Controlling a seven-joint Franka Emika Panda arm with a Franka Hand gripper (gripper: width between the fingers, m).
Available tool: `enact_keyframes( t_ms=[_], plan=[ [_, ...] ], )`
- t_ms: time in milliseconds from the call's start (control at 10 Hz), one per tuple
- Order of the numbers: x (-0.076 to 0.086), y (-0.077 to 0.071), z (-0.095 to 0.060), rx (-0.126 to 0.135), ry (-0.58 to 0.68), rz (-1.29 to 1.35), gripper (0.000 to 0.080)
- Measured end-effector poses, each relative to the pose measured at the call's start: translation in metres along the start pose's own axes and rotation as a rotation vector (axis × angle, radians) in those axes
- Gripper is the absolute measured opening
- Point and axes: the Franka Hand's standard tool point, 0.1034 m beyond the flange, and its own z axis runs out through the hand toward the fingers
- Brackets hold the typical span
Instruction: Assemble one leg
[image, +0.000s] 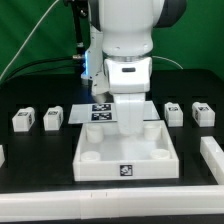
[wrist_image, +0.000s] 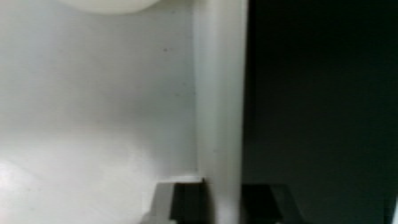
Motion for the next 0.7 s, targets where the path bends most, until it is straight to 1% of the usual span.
enact_keyframes(
  t_ms=[100, 200, 300, 400, 500, 700],
  plan=[
    [0.009, 0.007, -0.001, 0.000, 0.004, -0.005, 0.0070],
    [0.019, 0.017, -0.003, -0.001, 0.010, -0.018, 0.0070],
    [0.027, 0.024, -0.004, -0.009, 0.017, -0.029, 0.0070],
    [0.033, 0.029, -0.005, -0.013, 0.022, -0.034, 0.0070],
    [0.039, 0.035, -0.006, -0.020, 0.027, -0.041, 0.0070],
    [0.041, 0.044, -0.008, -0.028, 0.031, -0.023, 0.0070]
  ],
)
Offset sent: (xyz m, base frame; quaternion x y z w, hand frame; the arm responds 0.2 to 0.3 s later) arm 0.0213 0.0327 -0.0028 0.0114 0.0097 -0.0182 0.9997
